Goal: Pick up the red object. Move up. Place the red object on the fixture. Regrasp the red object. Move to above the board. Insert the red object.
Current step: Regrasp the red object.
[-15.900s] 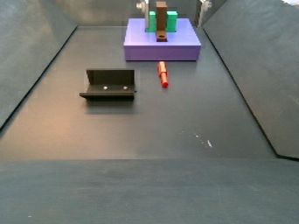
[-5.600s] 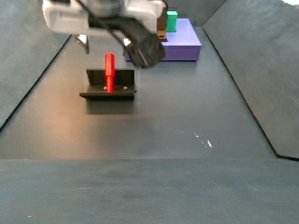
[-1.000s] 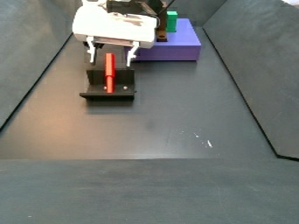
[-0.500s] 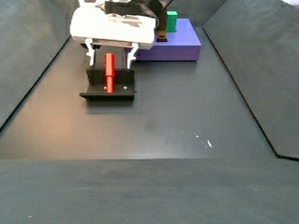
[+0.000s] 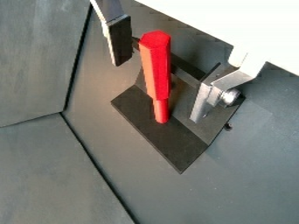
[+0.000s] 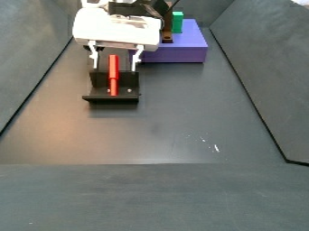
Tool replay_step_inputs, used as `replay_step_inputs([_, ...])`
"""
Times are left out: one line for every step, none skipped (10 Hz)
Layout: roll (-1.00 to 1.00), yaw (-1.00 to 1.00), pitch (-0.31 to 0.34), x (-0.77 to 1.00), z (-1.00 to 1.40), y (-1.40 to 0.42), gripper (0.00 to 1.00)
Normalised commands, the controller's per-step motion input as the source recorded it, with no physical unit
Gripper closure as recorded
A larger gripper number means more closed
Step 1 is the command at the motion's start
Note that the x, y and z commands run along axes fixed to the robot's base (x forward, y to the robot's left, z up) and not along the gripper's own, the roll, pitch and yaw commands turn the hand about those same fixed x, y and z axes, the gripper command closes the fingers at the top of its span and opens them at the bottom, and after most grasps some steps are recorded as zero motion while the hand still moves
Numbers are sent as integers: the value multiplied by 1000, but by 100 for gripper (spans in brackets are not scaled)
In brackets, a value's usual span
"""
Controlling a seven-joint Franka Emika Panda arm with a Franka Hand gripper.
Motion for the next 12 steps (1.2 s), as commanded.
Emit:
replay_step_inputs([-54,29,0,0,0,-71,0])
replay_step_inputs([-257,43,-9,74,97,-183,0])
replay_step_inputs([-134,149,0,77,94,-260,0])
replay_step_inputs([0,254,0,0,117,-257,0])
replay_step_inputs([0,200,-51,-14,0,-69,0])
replay_step_inputs([-20,229,-100,-54,-29,0,0])
replay_step_inputs([-109,374,-71,0,20,57,0])
replay_step_inputs([-140,471,-94,0,0,0,0])
replay_step_inputs([-269,386,-71,23,0,-17,0])
replay_step_inputs([-86,9,0,0,0,0,0])
replay_step_inputs([0,0,0,0,0,-37,0])
replay_step_inputs([0,0,0,0,0,-17,0])
